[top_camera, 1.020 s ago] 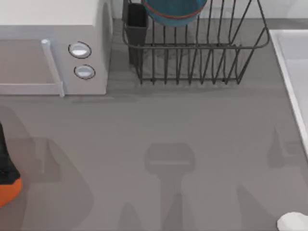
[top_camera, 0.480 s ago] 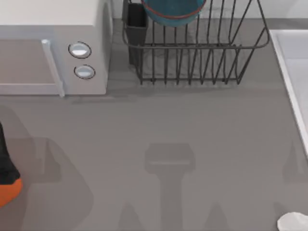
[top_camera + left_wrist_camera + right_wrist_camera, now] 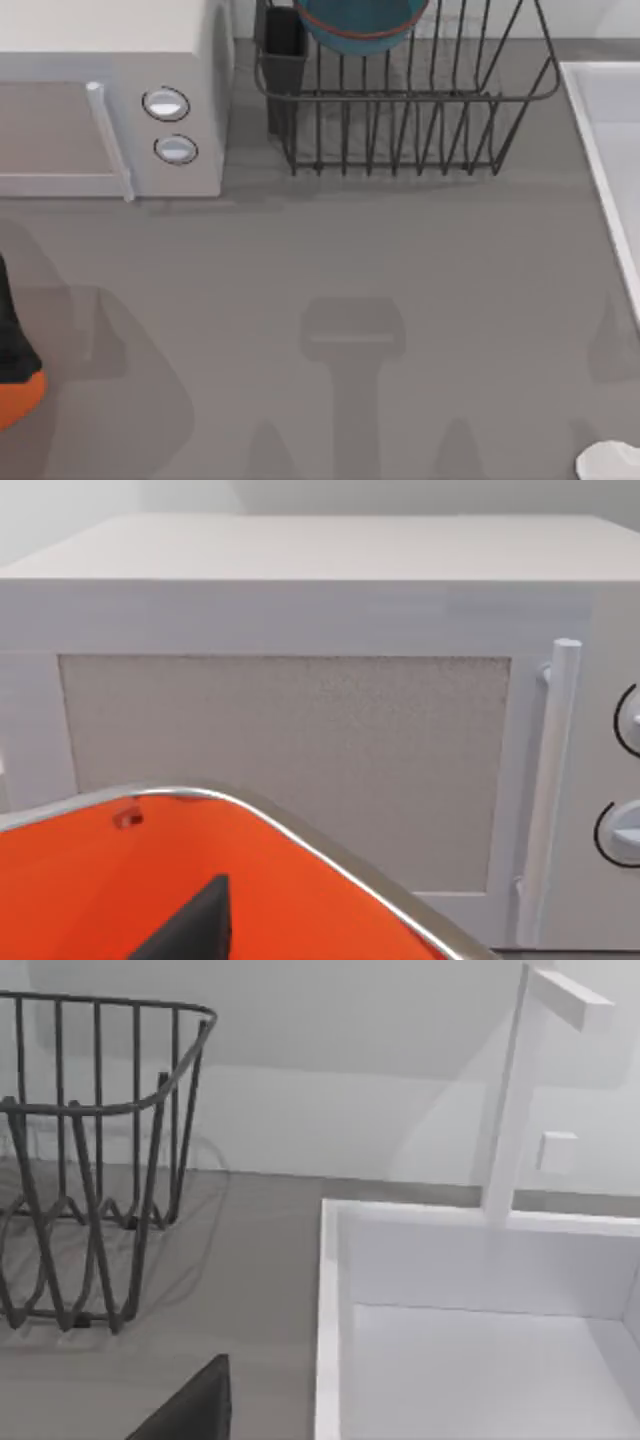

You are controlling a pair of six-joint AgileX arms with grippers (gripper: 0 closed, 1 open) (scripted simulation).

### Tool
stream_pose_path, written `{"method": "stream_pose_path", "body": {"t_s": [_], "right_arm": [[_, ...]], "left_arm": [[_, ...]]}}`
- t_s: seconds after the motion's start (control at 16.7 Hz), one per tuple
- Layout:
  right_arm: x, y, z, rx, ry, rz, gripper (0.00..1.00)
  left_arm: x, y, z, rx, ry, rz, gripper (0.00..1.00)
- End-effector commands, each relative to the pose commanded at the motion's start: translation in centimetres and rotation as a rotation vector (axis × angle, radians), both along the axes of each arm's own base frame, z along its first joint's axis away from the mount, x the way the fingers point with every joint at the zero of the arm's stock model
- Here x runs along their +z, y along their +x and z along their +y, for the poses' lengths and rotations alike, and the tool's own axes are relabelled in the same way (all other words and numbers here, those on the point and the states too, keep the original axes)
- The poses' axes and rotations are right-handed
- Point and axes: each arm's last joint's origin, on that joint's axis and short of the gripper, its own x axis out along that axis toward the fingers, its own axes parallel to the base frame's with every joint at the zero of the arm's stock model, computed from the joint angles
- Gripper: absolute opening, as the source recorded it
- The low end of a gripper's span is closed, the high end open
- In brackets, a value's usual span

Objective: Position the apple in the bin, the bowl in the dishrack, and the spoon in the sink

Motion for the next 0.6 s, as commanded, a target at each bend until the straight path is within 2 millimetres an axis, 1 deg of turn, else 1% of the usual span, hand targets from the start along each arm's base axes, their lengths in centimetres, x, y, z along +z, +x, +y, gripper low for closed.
{"method": "stream_pose_path", "body": {"t_s": [0.12, 0.3, 0.42, 0.6], "right_arm": [[0.5, 0.2, 0.0, 0.011, -0.094, 0.083, 1.00], [1.5, 0.9, 0.1, 0.063, -0.310, 0.257, 1.00], [2.1, 1.7, 0.1, 0.137, -0.496, 0.396, 1.00], [2.7, 3.1, 0.1, 0.319, -0.781, 0.615, 1.00]], "left_arm": [[0.0, 0.0, 0.0, 0.000, 0.000, 0.000, 1.00], [0.0, 0.0, 0.0, 0.000, 0.000, 0.000, 1.00], [0.0, 0.0, 0.0, 0.000, 0.000, 0.000, 1.00], [0.0, 0.0, 0.0, 0.000, 0.000, 0.000, 1.00]]}}
